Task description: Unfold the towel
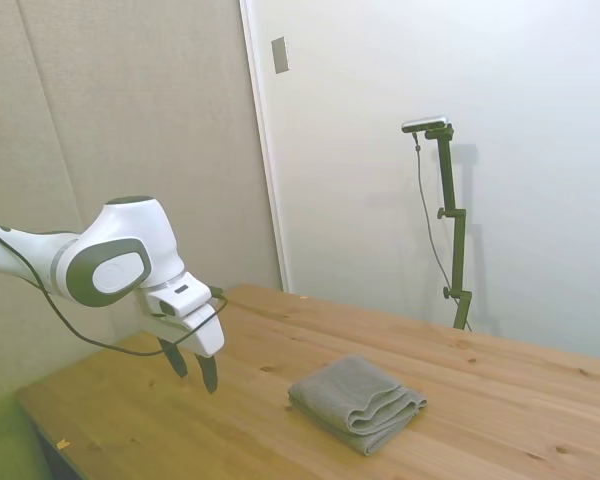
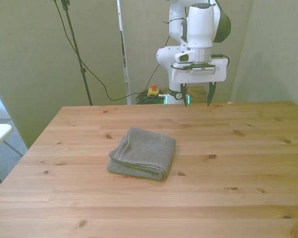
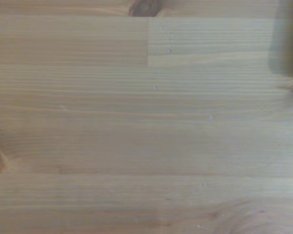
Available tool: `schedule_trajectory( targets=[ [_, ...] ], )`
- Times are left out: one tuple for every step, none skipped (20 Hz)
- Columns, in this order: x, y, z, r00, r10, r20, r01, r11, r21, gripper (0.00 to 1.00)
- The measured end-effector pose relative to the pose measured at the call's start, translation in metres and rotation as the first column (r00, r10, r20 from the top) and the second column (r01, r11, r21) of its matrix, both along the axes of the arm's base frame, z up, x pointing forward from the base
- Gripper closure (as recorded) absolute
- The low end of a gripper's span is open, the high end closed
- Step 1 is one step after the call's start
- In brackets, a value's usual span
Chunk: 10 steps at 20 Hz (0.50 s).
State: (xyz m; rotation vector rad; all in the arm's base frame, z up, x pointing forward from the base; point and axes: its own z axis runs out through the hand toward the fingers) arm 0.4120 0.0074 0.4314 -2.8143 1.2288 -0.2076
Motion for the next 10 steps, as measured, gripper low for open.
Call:
schedule_trajectory(
  targets=[
    [0.000, 0.000, 0.000, 1.000, -0.001, -0.002, 0.001, 1.000, 0.002, 0.00],
    [-0.001, 0.000, -0.002, 1.000, -0.007, -0.017, 0.007, 1.000, 0.013, 0.00],
    [-0.001, -0.004, -0.002, 1.000, -0.015, -0.015, 0.015, 1.000, 0.016, 0.00],
    [0.001, -0.012, 0.000, 0.999, -0.034, -0.007, 0.034, 0.999, 0.021, 0.00],
    [0.005, -0.026, 0.004, 0.998, -0.063, 0.006, 0.063, 0.998, 0.027, 0.00],
    [0.008, -0.045, 0.009, 0.995, -0.097, 0.016, 0.096, 0.995, 0.033, 0.00],
    [0.011, -0.069, 0.015, 0.991, -0.129, 0.028, 0.128, 0.991, 0.040, 0.00],
    [0.015, -0.091, 0.020, 0.987, -0.155, 0.039, 0.153, 0.987, 0.046, 0.00],
    [0.018, -0.113, 0.025, 0.983, -0.176, 0.049, 0.173, 0.983, 0.053, 0.00],
    [0.021, -0.136, 0.028, 0.979, -0.193, 0.057, 0.190, 0.980, 0.062, 0.00]
  ],
)
